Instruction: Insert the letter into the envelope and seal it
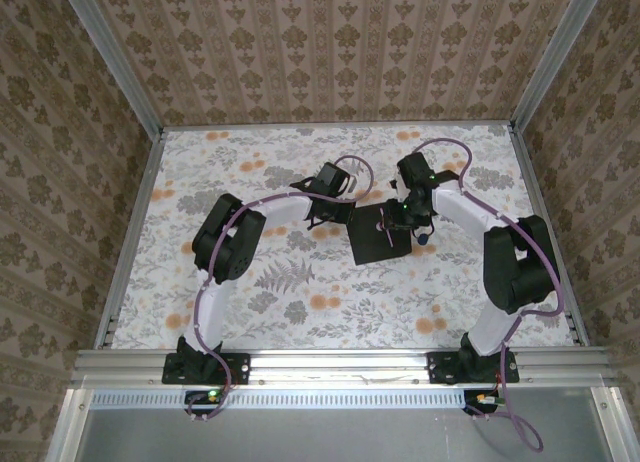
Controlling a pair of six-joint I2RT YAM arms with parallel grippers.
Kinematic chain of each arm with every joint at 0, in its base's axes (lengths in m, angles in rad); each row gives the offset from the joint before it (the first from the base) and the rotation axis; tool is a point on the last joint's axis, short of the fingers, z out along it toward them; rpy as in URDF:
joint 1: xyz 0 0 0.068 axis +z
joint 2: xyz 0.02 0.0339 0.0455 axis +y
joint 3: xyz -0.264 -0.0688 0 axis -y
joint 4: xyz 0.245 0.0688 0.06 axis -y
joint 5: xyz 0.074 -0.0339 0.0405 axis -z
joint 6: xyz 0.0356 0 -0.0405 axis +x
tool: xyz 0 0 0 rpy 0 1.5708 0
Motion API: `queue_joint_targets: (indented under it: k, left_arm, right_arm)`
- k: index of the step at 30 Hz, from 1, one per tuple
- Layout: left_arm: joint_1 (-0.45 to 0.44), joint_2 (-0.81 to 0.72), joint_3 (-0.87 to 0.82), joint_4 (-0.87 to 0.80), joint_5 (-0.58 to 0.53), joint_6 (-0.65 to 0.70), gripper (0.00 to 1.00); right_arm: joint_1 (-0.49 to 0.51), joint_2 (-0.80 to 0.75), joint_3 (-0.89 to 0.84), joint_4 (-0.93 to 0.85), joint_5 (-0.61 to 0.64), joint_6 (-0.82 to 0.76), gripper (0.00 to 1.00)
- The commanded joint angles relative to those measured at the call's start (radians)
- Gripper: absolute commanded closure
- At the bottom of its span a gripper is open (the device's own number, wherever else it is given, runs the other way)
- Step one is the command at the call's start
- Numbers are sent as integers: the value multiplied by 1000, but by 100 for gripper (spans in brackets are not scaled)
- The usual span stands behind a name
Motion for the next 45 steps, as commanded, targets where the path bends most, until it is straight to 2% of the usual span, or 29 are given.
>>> queue_joint_targets:
  k: [1,12,33,45]
  left_arm:
    - [-2,-10,-8,-17,16,18,100]
    - [-1,-12,-10,-19,16,21,100]
    - [1,-16,-1,-33,15,40,100]
    - [0,-18,1,-37,18,38,100]
  right_arm:
    - [-7,19,49,-35,34,-11,83]
    - [-7,37,81,-40,22,-11,83]
    - [8,-6,-64,-23,4,-6,83]
    - [18,-41,-86,-42,3,-9,84]
